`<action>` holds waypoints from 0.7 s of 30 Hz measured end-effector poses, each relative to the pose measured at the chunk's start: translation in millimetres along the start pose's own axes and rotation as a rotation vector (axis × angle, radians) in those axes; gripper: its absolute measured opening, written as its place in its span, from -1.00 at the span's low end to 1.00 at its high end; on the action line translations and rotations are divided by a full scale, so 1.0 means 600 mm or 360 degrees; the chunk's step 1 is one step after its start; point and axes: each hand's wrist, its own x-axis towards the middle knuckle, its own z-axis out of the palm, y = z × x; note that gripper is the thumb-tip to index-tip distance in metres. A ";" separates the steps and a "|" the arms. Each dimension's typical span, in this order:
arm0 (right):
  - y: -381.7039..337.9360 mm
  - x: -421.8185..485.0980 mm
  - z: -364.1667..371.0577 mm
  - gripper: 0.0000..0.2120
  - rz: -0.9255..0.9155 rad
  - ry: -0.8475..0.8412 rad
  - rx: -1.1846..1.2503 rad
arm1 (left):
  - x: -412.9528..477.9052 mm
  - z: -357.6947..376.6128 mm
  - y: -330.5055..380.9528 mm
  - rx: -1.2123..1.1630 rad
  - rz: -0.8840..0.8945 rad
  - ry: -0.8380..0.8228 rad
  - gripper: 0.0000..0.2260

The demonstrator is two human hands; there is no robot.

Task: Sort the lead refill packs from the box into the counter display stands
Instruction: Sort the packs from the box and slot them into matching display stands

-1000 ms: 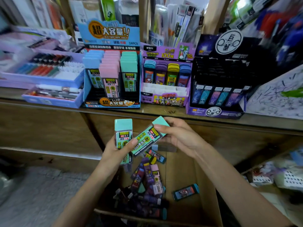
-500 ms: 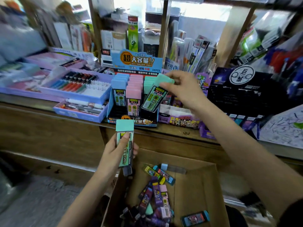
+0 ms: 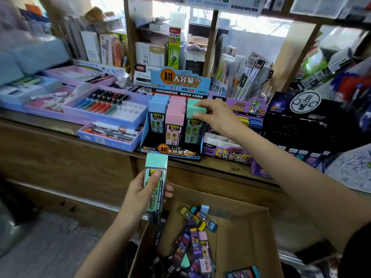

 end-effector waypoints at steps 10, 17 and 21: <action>0.008 -0.006 0.023 -0.71 0.0026 -0.0079 -0.0237 | -0.004 -0.002 0.002 -0.0006 0.0014 0.0007 -0.69; 0.014 -0.024 0.040 -0.70 -0.0292 0.0322 -0.0916 | -0.001 0.002 0.003 0.0089 0.0064 0.0083 -0.68; -0.015 -0.043 0.039 -0.66 -0.0260 0.0381 -0.0835 | 0.003 0.013 0.009 0.0088 0.0103 0.0068 -0.69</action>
